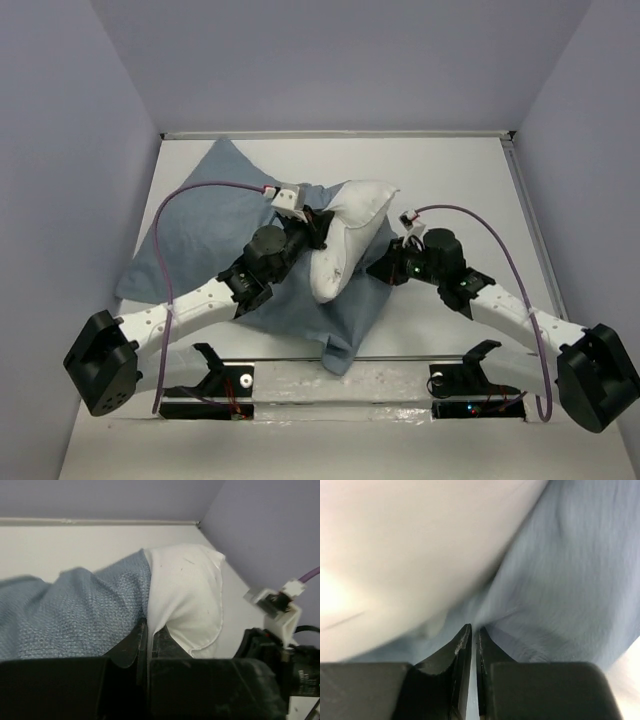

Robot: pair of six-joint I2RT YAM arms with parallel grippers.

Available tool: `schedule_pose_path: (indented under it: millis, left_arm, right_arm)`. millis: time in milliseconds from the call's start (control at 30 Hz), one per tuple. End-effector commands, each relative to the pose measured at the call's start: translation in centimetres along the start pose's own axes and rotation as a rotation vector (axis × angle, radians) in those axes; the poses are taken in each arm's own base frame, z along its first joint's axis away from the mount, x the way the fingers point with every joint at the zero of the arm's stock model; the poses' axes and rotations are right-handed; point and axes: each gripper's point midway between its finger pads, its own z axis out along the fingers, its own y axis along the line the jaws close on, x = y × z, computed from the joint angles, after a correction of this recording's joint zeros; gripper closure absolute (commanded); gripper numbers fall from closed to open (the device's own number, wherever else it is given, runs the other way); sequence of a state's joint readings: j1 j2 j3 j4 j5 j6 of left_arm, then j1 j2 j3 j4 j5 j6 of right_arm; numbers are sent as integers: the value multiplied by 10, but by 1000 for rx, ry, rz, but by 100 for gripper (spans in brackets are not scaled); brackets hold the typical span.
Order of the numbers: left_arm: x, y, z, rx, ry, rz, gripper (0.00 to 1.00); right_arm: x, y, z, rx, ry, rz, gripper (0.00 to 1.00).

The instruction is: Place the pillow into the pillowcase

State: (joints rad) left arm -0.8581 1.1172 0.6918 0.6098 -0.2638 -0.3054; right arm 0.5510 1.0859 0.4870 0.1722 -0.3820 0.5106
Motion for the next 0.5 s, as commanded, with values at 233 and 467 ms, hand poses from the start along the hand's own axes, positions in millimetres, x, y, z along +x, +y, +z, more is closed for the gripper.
schedule_pose_path:
  millis: [233,467]
  left_arm:
    - [70,70,-6,-201,82,7,100]
    - [57,50,-10,-75,35,-101,100]
  right_arm:
    - [-6,-43,-25,264,-128,56,100]
    - [-12,-25,7,123,-97,48,86]
